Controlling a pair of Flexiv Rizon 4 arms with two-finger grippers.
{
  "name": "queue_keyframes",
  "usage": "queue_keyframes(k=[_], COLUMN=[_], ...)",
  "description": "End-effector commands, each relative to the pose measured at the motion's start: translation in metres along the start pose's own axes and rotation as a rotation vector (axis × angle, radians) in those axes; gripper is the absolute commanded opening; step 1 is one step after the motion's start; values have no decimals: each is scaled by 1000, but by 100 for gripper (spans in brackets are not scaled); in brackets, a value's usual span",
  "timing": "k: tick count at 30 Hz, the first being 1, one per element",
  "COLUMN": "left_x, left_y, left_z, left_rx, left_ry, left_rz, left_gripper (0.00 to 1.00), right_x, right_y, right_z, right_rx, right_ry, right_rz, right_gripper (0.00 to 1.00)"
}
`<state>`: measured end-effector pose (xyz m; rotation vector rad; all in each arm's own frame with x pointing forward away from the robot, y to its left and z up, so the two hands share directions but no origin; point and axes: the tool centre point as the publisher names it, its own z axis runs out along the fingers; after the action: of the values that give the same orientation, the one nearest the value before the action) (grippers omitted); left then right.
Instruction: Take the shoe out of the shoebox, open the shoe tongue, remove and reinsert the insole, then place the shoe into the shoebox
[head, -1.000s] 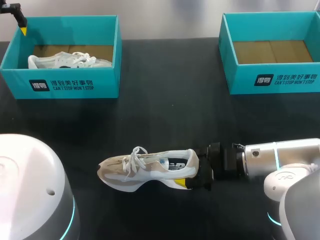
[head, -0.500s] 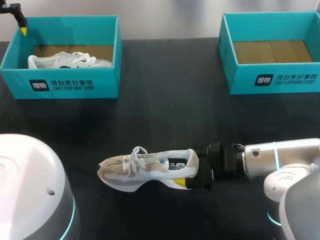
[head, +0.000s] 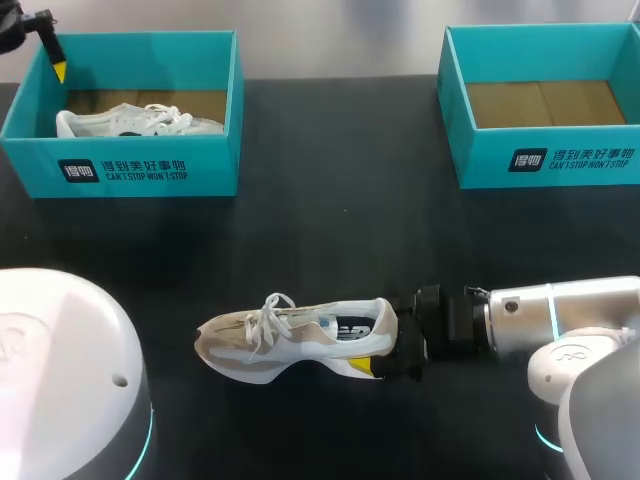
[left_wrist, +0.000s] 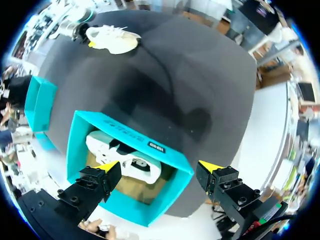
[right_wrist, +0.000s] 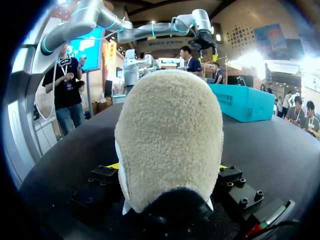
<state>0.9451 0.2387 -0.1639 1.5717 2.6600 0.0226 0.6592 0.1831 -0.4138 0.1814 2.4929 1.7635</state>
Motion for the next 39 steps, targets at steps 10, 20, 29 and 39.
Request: queue_keyframes(k=[10,20,29,39], left_x=[1,-4,-20,-20], left_y=[-10,-66,-134,-134], left_z=[-3,3,25,25], left_rx=[-1,-60,-52,-52], left_ry=[0,35,130,130], left_rz=[-117,-486,-834,-834], left_gripper=[100,100,100,100], right_x=[0,0,0,0], right_y=[0,0,0,0], right_z=[2,2,2,2], right_rx=[6,6,6,6], right_ry=[1,1,1,1], right_rz=[1,1,1,1], right_gripper=[0,0,0,0])
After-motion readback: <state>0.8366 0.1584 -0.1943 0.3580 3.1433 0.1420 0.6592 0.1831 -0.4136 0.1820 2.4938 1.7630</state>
